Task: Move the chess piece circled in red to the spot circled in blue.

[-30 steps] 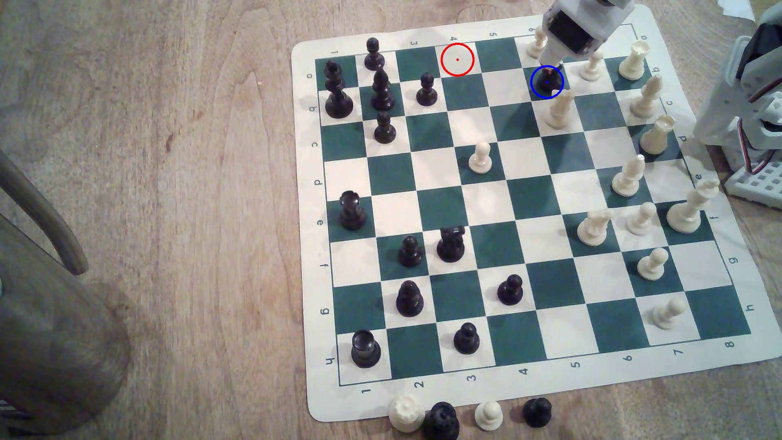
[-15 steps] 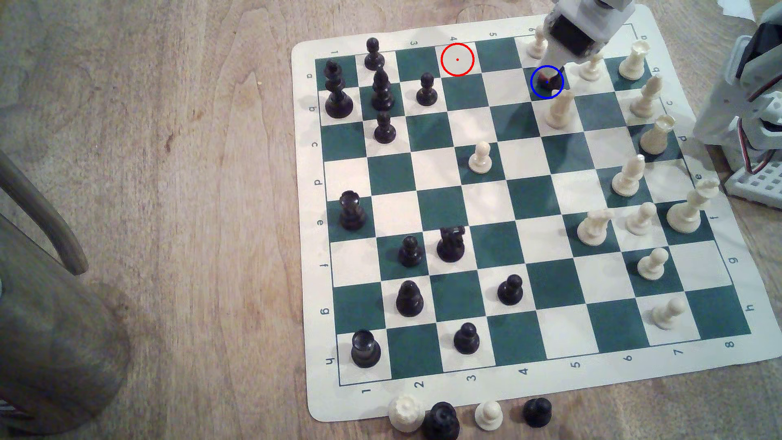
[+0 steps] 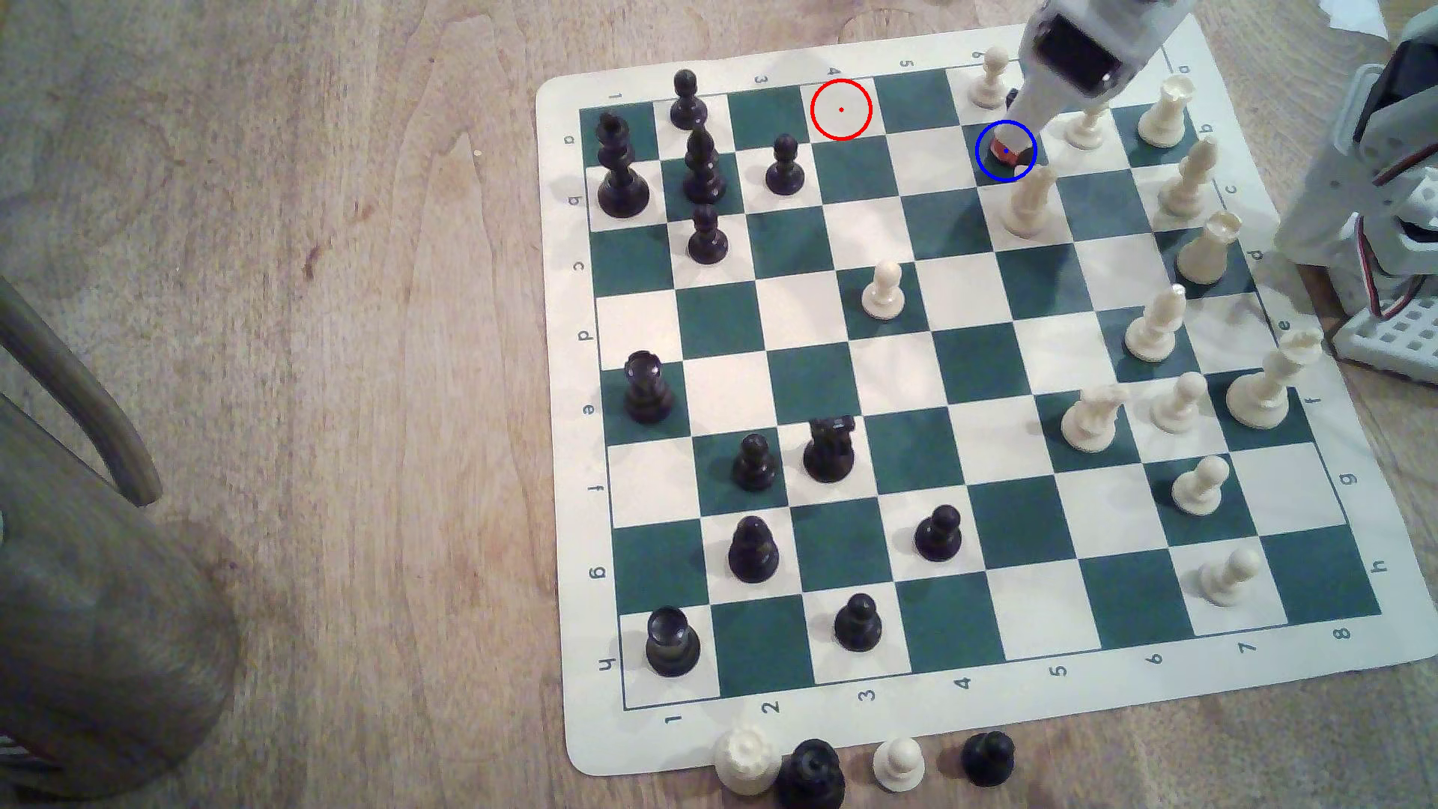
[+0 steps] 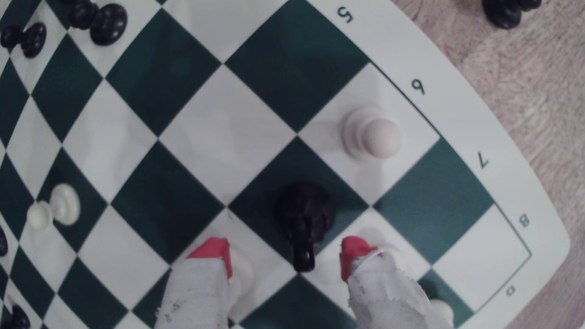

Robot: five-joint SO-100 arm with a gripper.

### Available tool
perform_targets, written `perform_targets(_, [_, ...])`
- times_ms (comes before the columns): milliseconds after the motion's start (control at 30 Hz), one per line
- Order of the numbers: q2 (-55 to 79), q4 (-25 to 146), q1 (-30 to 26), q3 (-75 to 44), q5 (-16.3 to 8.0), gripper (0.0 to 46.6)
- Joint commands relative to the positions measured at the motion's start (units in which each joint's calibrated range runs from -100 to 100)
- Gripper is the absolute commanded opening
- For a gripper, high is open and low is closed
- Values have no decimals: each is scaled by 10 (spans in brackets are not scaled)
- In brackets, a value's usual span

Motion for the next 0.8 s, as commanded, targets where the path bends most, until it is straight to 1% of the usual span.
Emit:
perform_targets(0, [-63, 35, 0, -31, 3, 193])
perform_targets(133, [-139, 79, -12, -25, 5, 194])
perform_targets(167, [-182, 104, -23, -21, 6, 179])
perform_targets(233, [-233, 123, -37, -19, -1, 107])
perform_targets(267, [-260, 131, -45, -19, -6, 81])
perform_targets(333, [-321, 151, -72, -19, -17, 39])
perform_targets(400, [-354, 152, -88, -20, -28, 2])
perform_targets(567, [-427, 115, -133, 4, -31, 2])
perform_targets(600, [-451, 98, -148, 19, -31, 2])
perform_targets(667, [-465, 80, -162, 30, -35, 2])
perform_targets(733, [-471, 47, -173, 41, -44, 2])
perform_targets(767, [-482, 20, -174, 56, -42, 2])
